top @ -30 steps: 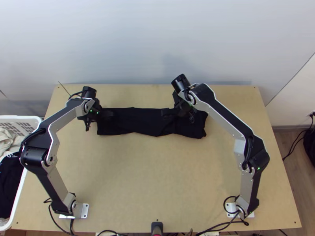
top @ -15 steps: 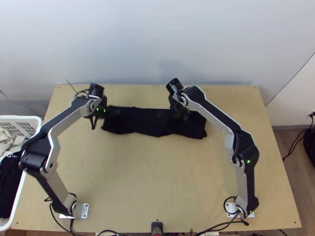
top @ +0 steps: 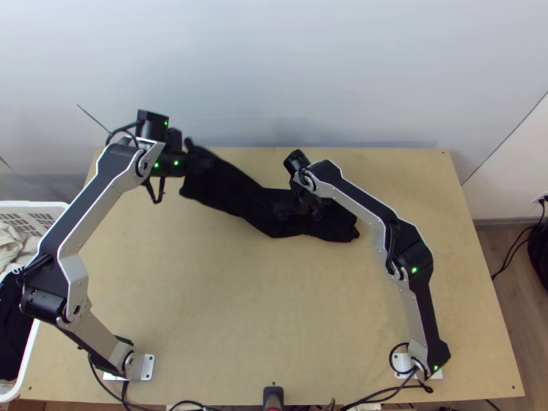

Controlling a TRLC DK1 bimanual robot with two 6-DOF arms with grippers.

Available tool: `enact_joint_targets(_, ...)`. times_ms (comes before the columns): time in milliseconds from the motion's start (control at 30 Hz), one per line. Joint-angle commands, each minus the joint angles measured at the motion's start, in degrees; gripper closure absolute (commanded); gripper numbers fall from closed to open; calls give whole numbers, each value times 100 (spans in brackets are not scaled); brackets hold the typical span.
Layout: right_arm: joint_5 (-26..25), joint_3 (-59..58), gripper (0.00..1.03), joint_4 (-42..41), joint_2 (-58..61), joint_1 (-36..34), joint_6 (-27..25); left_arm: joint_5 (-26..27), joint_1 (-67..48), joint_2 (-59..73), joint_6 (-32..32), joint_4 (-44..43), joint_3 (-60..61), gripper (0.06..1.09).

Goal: Fold the t-shirt

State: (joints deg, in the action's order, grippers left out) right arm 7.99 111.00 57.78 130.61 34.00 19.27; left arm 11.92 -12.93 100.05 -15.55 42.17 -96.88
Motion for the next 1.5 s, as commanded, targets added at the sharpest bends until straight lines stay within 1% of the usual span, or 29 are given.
enact_joint_targets(0, 54, -263, 4, -56, 26, -78, 24, 223, -386, 129, -247, 195, -762, 105)
enact_joint_targets(233, 265, -149, 4, 23, -914, -517, 60, 223, -711, 489, -370, 230, -938, 104)
enact_joint_targets(433, 616, 291, 4, 612, -1547, -904, 42, 223, -1036, 779, -405, 318, -1158, 105)
enact_joint_targets(567, 766, 563, 4, 1078, -1890, -1106, 33, 223, -1274, 1052, -431, 441, -1562, 104)
enact_joint_targets(700, 818, 396, 4, 1385, -2312, -1387, 42, 223, -1634, 1368, -493, 520, -2001, 104)
enact_joint_targets(900, 827, -474, 4, 1403, -3015, -1932, 60, 196, -2267, 2159, -669, 476, -2854, 105)
enact_joint_targets(967, 827, -764, 4, 1403, -3199, -2099, 51, 152, -2460, 2405, -748, 335, -3153, 105)
enact_joint_targets(1033, 827, -993, 4, 1403, -3375, -2240, 51, 65, -2671, 2555, -836, -104, -3188, 105)
enact_joint_targets(1167, 827, -1230, 4, 1403, -3551, -2442, 68, -269, -3023, 2827, -871, -728, -3276, 105)
enact_joint_targets(1333, 827, -1362, 4, 1385, -3586, -2521, 156, -639, -3260, 3196, -862, -1080, -3258, 105)
enact_joint_targets(1467, 827, -1406, 4, 1368, -3560, -2609, 183, -814, -3488, 3504, -871, -1466, -3267, 105)
